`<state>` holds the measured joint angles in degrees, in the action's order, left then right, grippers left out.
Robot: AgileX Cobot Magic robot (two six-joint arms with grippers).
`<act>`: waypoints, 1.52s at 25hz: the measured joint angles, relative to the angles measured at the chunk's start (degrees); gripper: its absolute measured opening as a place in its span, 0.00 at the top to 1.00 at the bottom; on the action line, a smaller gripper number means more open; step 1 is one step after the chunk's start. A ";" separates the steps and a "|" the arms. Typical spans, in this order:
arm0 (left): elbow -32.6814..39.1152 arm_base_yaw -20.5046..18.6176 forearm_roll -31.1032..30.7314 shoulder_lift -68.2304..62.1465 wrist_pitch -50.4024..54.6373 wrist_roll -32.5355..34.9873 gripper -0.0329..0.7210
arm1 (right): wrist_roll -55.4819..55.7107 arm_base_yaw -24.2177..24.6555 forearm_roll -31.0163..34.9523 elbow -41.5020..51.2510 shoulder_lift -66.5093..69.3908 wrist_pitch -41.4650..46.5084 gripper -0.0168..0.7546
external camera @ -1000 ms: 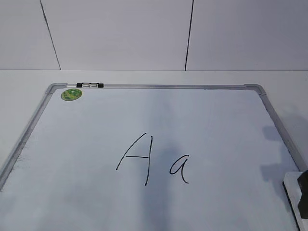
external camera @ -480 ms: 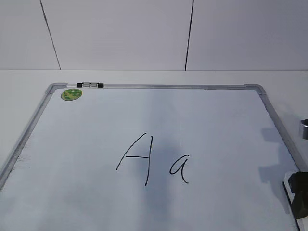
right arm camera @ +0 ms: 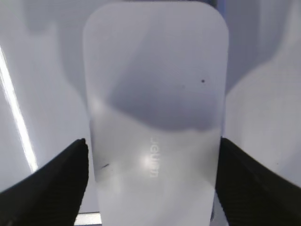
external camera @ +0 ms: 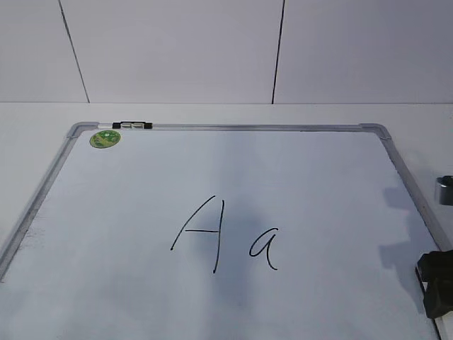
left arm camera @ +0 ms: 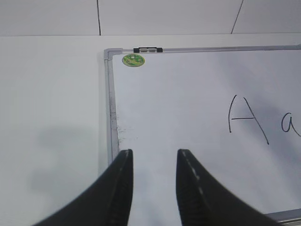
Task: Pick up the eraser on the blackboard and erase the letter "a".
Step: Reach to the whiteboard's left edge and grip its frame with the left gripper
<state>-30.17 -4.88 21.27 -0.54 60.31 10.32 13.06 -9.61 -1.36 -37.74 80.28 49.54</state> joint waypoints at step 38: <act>0.00 0.00 1.98 0.00 -2.47 0.00 0.64 | 0.32 0.00 -1.87 0.00 3.07 -1.90 0.29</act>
<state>-30.17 -4.88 23.25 -0.54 57.83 10.32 13.38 -9.61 -3.23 -37.74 83.35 47.65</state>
